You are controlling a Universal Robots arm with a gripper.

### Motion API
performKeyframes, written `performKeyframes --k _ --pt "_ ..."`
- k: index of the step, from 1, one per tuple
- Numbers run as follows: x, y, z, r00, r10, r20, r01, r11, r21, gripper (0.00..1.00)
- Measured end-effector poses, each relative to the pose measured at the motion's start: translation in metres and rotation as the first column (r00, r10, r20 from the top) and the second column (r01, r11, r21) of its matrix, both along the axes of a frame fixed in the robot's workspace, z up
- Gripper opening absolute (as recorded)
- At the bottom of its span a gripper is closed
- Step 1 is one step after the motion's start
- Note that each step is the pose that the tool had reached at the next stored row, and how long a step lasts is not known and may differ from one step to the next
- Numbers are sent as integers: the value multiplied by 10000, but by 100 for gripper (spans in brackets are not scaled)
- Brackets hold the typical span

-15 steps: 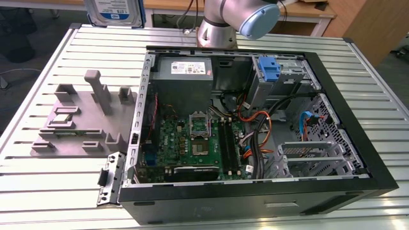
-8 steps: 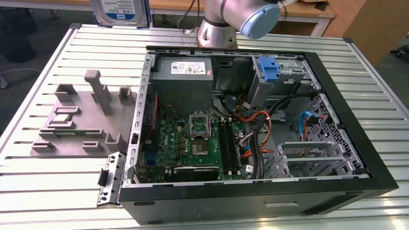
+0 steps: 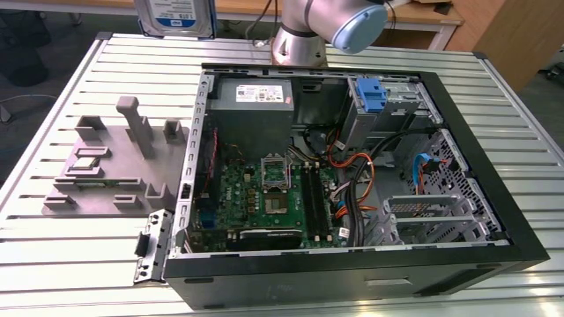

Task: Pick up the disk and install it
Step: 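Pick up the disk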

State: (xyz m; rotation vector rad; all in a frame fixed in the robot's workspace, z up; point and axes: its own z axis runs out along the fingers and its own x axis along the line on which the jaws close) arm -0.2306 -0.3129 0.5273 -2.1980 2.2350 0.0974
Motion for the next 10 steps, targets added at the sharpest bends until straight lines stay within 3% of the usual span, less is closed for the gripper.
performKeyframes --k 10 --pt "29 -5 -1 10000 0 0 0 10000 0 35"
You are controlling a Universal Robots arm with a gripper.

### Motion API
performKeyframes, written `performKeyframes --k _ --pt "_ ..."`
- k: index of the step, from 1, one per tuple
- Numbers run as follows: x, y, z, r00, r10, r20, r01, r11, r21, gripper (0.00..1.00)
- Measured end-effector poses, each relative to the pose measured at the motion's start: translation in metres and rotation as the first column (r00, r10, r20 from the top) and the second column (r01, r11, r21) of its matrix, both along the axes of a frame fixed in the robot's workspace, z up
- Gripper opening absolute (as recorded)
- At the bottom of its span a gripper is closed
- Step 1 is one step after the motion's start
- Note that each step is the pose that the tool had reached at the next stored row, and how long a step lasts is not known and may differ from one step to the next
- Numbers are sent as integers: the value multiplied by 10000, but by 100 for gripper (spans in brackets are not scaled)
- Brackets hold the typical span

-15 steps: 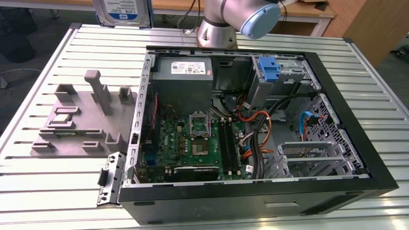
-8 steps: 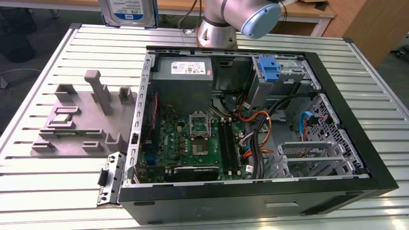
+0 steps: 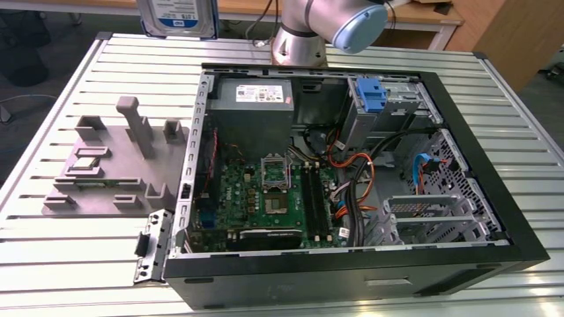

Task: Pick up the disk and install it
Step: 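Pick up the disk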

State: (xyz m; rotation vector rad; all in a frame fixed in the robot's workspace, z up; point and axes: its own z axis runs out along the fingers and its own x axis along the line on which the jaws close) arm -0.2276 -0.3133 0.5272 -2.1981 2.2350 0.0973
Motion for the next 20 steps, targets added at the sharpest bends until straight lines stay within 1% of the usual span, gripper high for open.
performKeyframes --k 7,12,20 --pt "48 -42 0 10000 -1 -12 1 10000 -1 35" --pt "59 -49 -1 10000 -1 -12 1 10000 0 35" --pt "65 -49 -1 10000 -1 -12 1 10000 0 35"
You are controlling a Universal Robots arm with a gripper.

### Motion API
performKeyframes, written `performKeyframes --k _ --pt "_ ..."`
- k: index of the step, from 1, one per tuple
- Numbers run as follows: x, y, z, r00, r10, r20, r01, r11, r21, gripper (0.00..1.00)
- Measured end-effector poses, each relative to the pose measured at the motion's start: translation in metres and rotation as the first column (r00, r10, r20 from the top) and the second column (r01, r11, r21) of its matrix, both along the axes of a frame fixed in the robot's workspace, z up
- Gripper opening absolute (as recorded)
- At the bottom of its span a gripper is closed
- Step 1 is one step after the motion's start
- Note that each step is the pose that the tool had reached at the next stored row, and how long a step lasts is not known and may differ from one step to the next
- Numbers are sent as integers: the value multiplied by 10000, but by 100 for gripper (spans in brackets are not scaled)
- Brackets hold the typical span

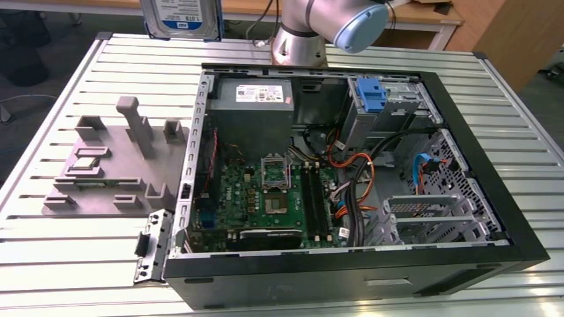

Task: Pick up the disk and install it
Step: 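Pick up the disk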

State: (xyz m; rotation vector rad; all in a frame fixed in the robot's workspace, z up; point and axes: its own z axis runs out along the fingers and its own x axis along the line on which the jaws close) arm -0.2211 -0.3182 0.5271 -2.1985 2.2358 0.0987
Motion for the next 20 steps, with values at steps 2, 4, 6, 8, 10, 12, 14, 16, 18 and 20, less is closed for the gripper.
performKeyframes --k 2,4,6,8,10,12,14,16,18,20 --pt "0 0 0 10000 0 0 0 10000 0 35" --pt "8 -1 0 10000 3 -1 -3 10000 0 35" --pt "27 -9 -2 10000 1 -1 -1 10000 0 35" --pt "51 -23 -3 10000 1 0 -1 10000 0 35" --pt "78 -42 -4 10000 -1 -1 1 10000 -1 35" --pt "109 -66 -6 10000 -1 0 1 10000 0 35" --pt "138 -89 -9 10000 -2 1 2 10000 1 35" --pt "169 -112 -11 10000 -4 -1 4 10000 -1 35" --pt "206 -132 -17 10000 -4 0 4 10000 0 35" --pt "257 -141 -24 10000 -4 0 4 10000 0 35"
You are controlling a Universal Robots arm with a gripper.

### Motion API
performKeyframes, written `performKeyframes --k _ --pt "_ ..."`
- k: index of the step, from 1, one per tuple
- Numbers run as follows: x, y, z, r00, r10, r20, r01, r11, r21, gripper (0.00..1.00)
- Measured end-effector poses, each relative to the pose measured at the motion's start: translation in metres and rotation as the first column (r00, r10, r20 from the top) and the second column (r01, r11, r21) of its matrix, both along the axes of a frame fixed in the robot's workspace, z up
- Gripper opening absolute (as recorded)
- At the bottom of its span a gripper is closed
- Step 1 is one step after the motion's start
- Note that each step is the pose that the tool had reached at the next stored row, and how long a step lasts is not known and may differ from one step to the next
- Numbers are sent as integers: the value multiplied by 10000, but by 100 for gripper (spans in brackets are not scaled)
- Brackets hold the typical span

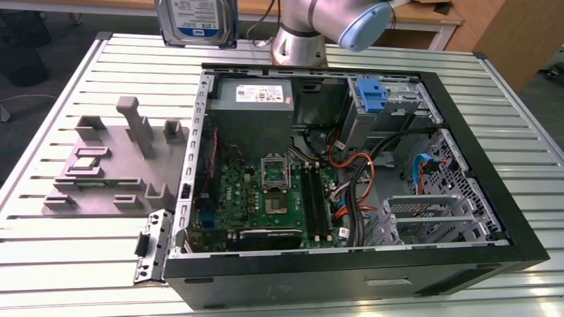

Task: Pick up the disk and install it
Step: 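Pick up the disk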

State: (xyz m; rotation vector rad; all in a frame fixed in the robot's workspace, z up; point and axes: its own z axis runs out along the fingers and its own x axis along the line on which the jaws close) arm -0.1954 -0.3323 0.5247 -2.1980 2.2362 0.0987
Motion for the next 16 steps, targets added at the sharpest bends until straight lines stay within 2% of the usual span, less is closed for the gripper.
performKeyframes --k 11,16 --pt "382 -46 -46 10000 -1 0 1 10000 0 35" --pt "510 -52 -61 10000 -1 -1 1 10000 0 35"
